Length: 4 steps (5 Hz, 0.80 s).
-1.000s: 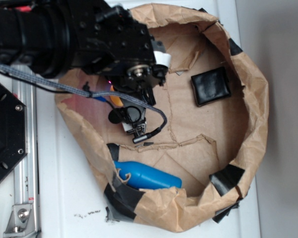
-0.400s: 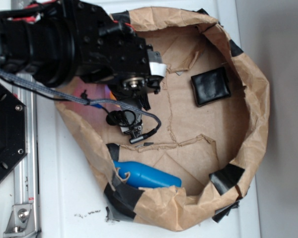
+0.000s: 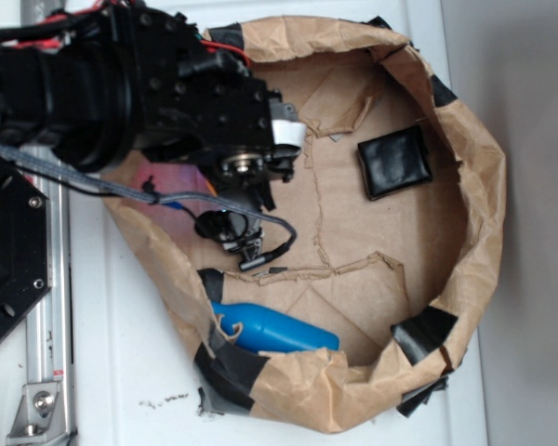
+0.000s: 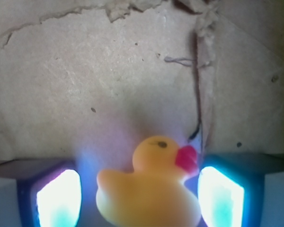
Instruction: Grab the yellow duck.
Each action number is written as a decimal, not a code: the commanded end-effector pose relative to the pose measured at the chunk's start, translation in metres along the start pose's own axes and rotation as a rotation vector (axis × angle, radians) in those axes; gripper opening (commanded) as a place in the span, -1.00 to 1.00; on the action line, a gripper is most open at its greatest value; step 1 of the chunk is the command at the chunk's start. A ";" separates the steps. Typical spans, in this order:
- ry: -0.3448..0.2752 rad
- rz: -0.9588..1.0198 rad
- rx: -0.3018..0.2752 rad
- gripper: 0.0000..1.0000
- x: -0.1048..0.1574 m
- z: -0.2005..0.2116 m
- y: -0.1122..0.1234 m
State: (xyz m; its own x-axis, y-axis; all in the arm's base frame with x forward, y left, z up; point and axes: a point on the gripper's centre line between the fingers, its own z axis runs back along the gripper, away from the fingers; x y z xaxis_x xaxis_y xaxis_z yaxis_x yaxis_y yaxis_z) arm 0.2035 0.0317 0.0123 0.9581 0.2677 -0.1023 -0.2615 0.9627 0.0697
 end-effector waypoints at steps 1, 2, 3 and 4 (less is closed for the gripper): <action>-0.041 0.016 -0.019 -1.00 -0.002 0.011 0.010; -0.045 0.009 -0.019 -1.00 -0.002 0.016 0.008; -0.059 -0.001 -0.024 -1.00 -0.002 0.022 0.007; -0.067 -0.006 -0.036 -1.00 0.000 0.026 0.006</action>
State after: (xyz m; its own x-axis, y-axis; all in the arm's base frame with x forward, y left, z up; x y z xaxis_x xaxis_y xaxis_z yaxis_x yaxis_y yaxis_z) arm 0.2018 0.0280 0.0283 0.9643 0.2448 -0.1009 -0.2418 0.9695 0.0409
